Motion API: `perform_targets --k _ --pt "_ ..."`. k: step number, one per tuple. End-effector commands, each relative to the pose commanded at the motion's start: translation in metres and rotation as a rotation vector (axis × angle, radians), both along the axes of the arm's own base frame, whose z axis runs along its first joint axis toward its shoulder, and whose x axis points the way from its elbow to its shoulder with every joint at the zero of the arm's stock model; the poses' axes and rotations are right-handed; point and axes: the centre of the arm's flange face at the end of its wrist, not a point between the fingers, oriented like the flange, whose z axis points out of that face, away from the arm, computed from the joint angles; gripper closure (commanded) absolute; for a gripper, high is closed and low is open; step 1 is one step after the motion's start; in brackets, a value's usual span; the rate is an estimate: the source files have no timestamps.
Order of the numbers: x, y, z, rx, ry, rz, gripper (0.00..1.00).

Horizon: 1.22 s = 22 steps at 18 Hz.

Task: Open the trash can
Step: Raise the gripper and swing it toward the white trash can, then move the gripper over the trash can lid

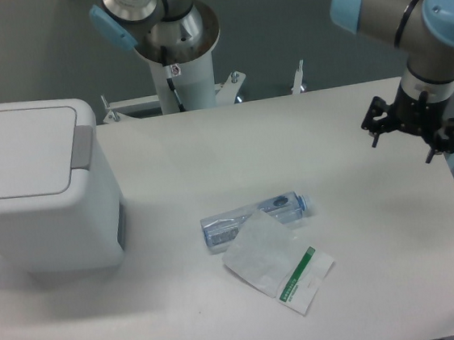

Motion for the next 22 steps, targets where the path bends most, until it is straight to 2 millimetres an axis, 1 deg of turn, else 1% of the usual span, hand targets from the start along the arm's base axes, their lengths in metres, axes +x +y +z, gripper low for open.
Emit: perform_targets --k 1,2,4,5,6,7,8,9,10,11,13,15,16,19,21,22 --pt "0.007 0.007 0.003 0.007 -0.002 0.015 0.0" --pt "0.016 0.015 0.013 0.038 -0.008 0.07 0.0" --pt "0.034 0.033 0.012 0.09 -0.058 0.181 0.0" --pt "0.043 0.041 0.018 0.096 -0.055 0.206 0.0" --pt "0.052 0.052 0.018 0.094 -0.056 0.211 0.0" --pt "0.056 0.059 0.022 0.1 -0.058 0.231 0.0" --pt "0.064 0.067 0.022 0.103 -0.067 0.244 0.0" --pt "0.076 0.08 0.027 0.105 -0.064 0.233 0.0" --pt "0.087 0.087 0.035 0.109 -0.059 0.219 0.0" --pt "0.095 0.092 0.038 0.106 -0.065 0.212 0.0" --pt "0.117 0.108 0.044 0.113 -0.105 0.204 0.0" --pt "0.138 0.118 0.059 0.136 -0.133 0.21 0.0" --pt "0.151 0.126 0.062 0.151 -0.163 0.212 0.0" --pt "0.185 0.131 0.084 0.155 -0.206 0.253 0.0" --pt "0.213 0.14 0.094 0.159 -0.24 0.269 0.0" --pt "0.226 0.141 0.105 0.169 -0.25 0.294 0.0"
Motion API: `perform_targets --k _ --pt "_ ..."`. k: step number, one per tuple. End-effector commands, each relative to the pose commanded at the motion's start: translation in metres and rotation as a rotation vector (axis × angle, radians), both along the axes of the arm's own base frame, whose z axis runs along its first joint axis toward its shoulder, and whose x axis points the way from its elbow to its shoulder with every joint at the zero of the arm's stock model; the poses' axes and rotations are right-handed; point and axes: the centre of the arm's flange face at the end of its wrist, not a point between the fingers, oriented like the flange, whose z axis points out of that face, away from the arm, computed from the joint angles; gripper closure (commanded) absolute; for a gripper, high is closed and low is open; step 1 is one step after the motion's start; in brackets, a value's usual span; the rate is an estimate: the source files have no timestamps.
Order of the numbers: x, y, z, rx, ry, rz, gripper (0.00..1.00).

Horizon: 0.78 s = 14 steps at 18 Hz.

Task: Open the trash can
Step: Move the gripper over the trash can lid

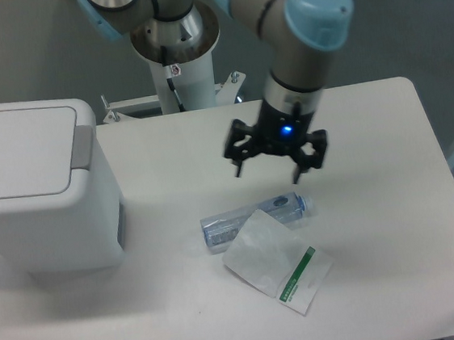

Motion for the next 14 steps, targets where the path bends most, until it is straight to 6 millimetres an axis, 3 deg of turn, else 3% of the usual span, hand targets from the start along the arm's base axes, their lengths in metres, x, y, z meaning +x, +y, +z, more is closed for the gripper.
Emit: perform_targets --k 8,10,14 --pt "0.068 -0.001 0.041 0.035 -0.04 0.104 0.0" --pt "0.09 0.007 0.045 0.037 -0.053 0.11 0.0" --pt "0.104 0.025 0.035 0.049 -0.074 0.106 0.0"
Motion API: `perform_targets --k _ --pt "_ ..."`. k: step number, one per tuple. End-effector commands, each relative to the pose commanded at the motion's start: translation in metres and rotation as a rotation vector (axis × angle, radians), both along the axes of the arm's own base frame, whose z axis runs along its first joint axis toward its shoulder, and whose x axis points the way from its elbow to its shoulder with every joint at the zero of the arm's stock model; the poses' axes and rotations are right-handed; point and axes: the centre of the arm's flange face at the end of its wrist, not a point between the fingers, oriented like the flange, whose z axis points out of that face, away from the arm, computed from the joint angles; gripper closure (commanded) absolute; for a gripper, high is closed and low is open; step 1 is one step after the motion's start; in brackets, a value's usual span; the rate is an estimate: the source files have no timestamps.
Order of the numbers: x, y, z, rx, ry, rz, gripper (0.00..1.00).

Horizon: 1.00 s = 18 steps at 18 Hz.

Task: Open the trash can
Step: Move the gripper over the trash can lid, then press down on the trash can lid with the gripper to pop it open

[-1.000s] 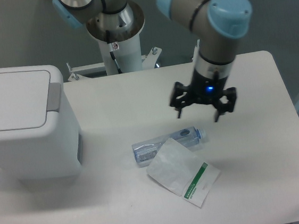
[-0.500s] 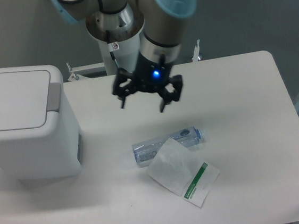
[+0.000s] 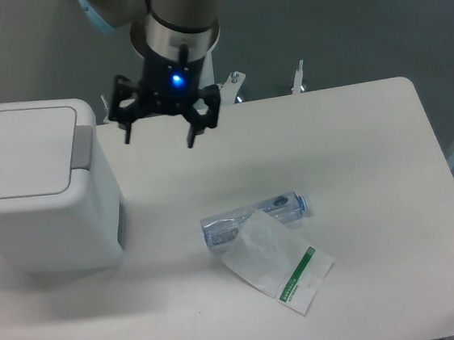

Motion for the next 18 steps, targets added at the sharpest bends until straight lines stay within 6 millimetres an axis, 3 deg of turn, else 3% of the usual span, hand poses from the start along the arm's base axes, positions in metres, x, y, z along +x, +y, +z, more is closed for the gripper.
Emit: perform_targets --k 5,18 --pt "0.025 0.001 -0.008 -0.016 -0.02 -0.003 0.0" --pt "0.027 0.002 -0.025 -0.036 -0.031 -0.006 0.0"
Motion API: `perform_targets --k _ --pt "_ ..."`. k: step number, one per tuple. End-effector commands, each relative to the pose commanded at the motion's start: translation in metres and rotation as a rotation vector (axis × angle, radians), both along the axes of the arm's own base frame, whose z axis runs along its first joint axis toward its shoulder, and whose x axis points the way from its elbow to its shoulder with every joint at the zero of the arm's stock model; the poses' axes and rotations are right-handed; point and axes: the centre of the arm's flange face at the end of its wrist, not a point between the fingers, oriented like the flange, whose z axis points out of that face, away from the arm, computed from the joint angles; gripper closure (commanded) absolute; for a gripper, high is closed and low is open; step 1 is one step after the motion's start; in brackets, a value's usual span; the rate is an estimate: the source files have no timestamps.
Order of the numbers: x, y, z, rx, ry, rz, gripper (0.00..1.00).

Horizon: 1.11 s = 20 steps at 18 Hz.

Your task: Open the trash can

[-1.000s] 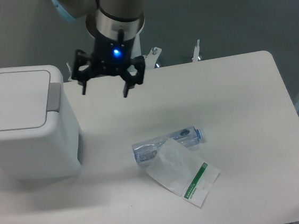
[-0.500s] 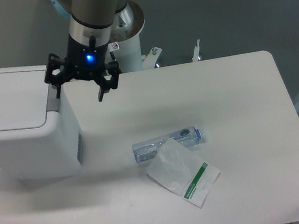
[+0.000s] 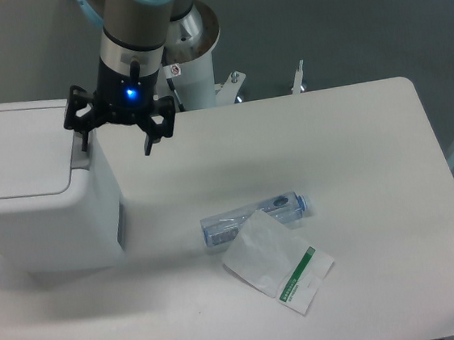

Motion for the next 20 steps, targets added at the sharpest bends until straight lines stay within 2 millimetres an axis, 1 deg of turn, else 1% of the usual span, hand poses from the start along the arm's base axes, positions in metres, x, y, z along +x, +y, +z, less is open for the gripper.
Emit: perform_targets --k 4,8,12,15,17,18,20 --pt "0.0 0.0 -0.008 -0.003 -0.003 -0.001 0.0" --pt "-0.001 0.001 -0.003 0.006 0.005 0.0 0.0" --pt "-0.003 0.004 -0.003 0.006 0.005 0.0 0.0" --pt "-0.006 0.007 0.007 0.021 0.021 -0.003 0.0" --pt "-0.01 0.009 0.018 0.033 0.045 -0.003 0.0" --pt "-0.013 0.01 0.022 0.032 0.062 -0.005 0.0" --pt "-0.026 0.018 0.027 0.017 0.101 -0.002 0.0"
